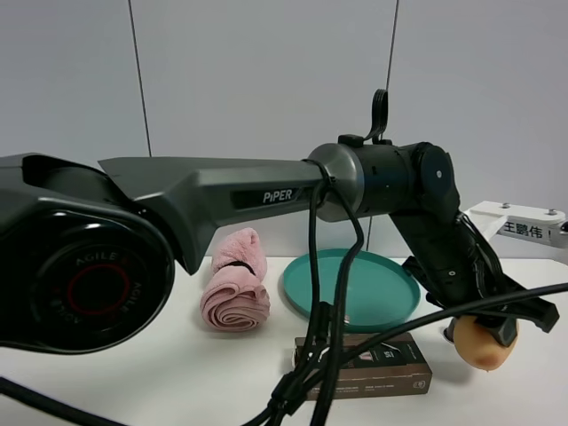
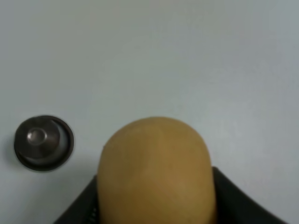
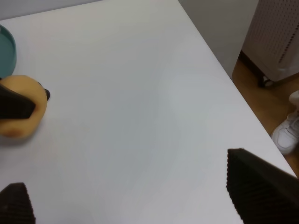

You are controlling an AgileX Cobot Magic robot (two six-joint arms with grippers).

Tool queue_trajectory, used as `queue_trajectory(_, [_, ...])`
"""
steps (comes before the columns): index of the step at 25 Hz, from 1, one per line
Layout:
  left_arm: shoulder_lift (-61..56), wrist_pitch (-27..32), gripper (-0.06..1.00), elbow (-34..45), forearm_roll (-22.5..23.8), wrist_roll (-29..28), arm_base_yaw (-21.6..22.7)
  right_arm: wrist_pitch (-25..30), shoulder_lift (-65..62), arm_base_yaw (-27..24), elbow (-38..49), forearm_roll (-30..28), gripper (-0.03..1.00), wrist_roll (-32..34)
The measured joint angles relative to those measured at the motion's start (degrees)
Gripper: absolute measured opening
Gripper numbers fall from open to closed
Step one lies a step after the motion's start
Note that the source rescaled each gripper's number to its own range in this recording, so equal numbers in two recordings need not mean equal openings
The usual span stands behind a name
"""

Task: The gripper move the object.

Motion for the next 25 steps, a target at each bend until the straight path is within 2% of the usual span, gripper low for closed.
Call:
queue_trajectory(8, [2.0,0.0,0.00,0.0,-0.1,1.8,0.0,0.0,0.0,0.0,0.0,0.0,1.00,0.0])
queue_trajectory(9, [2.1,0.0,0.03,0.0,-0.1,1.7,0.0,0.0,0.0,0.0,0.0,0.0,1.00,0.0])
queue_trajectory(11, [2.2,0.0,0.21,0.0,-0.2,1.8,0.0,0.0,0.0,0.0,0.0,0.0,1.00,0.0])
queue_trajectory(13, [2.2,0.0,0.48,0.0,-0.2,2.0,0.0,0.0,0.0,0.0,0.0,0.0,1.00,0.0])
queue_trajectory(14, [2.2,-0.1,0.57,0.0,-0.2,2.0,0.0,0.0,0.0,0.0,0.0,0.0,1.00,0.0])
queue_trajectory(21, [2.2,0.8,0.87,0.0,0.1,2.2,0.0,0.0,0.0,0.0,0.0,0.0,1.00,0.0])
queue_trajectory(25, [2.4,6.6,0.93,-3.6,0.7,1.5,0.0,0.0,0.0,0.0,0.0,0.0,1.00,0.0])
